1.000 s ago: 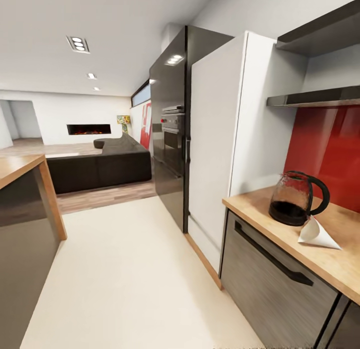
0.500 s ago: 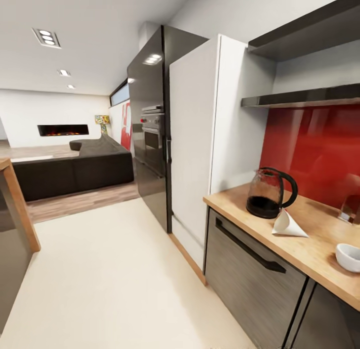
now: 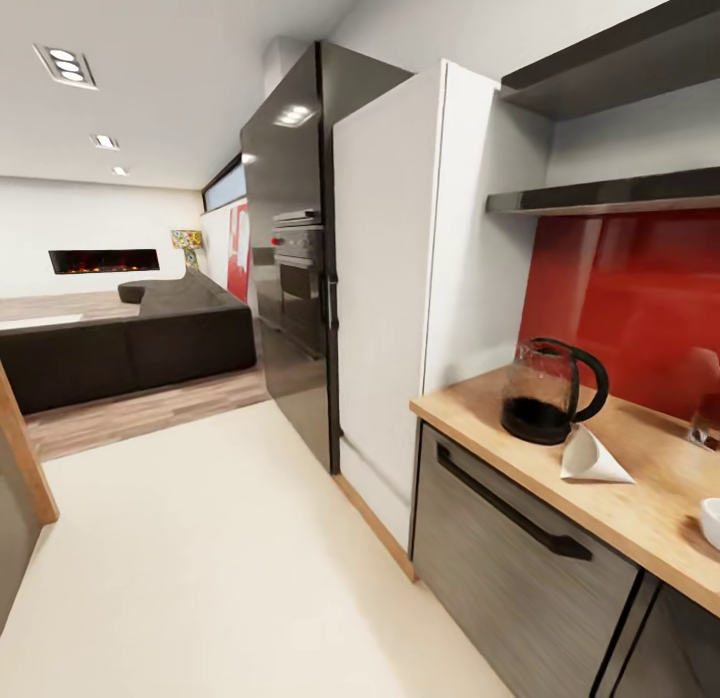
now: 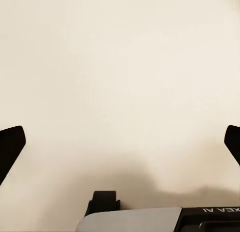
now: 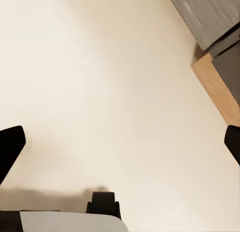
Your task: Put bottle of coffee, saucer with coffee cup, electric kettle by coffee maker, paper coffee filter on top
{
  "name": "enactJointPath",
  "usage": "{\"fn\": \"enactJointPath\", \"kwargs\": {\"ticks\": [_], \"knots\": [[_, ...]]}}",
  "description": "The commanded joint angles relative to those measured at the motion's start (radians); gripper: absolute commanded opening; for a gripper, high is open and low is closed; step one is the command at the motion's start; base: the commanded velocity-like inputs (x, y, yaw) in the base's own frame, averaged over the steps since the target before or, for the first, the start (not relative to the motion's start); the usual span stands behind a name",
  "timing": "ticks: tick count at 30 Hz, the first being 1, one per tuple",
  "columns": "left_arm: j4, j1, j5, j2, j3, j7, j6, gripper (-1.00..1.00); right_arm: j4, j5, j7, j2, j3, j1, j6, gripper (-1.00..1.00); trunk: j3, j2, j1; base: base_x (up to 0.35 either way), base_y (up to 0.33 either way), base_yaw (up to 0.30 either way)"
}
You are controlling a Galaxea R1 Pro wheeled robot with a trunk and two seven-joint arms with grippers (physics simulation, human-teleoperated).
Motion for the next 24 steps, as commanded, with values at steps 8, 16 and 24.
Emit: {"fn": "enactJointPath", "kwargs": {"ticks": [8,16,24], "knots": [[-0.001,0.0,0.0,0.0,0.001,0.0,0.0,1.0,0.0,0.003,-0.001,0.0,0.002,0.0,0.004,1.0,-0.001,-0.001,0.001,0.214,0.181,-0.013],[-0.001,0.0,0.0,0.0,0.003,0.0,0.0,1.0,0.0,0.003,0.0,0.0,0.002,0.0,0.008,1.0,-0.001,-0.001,0.001,0.038,0.026,-0.188],[-0.001,0.0,-0.001,0.0,0.003,0.0,0.0,1.0,0.0,0.004,0.0,0.0,0.002,0.0,0.008,1.0,-0.001,-0.001,0.001,0.003,0.002,-0.247]]}}
